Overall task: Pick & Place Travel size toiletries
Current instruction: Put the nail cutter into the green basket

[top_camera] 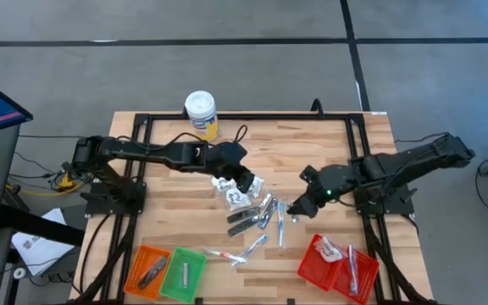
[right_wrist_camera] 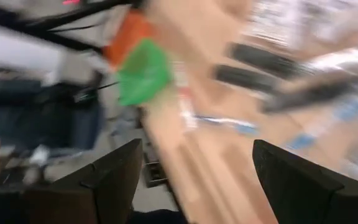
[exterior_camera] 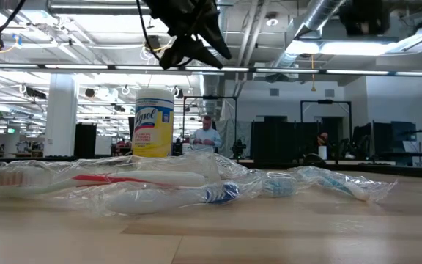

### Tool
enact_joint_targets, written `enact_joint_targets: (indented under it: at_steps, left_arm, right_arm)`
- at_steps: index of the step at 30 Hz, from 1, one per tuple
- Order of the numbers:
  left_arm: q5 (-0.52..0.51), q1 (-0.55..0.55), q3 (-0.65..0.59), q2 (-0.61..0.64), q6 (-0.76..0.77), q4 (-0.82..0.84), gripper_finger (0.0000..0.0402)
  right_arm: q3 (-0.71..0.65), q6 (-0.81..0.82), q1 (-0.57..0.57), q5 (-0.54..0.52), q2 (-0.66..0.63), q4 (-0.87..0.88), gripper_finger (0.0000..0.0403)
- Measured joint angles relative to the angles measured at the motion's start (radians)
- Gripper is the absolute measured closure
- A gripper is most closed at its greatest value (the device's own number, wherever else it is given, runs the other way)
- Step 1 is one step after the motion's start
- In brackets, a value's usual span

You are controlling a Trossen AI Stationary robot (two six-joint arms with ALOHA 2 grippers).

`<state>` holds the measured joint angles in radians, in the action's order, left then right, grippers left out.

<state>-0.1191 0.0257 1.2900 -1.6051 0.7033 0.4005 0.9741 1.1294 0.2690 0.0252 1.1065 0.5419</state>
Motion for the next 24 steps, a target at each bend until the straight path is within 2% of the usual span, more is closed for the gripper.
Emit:
enact_joint_targets:
  at_steps: [8,14,24]
  left_arm:
    - [-0.009,0.0,0.0,0.0,-0.007,-0.099,0.03]
    - [-0.007,0.0,0.0,0.0,-0.017,-0.104,0.03]
    - [-0.006,-0.016,-0.001,0.0,-0.02,-0.105,0.03]
  right_arm:
    - [0.0,0.012,-0.097,-0.003,0.051,0.26,0.0106]
    - [0.001,0.001,-0.141,-0.006,0.164,0.3,0.0108]
    - [0.0,-0.059,-0.118,-0.01,0.364,0.318,0.0121]
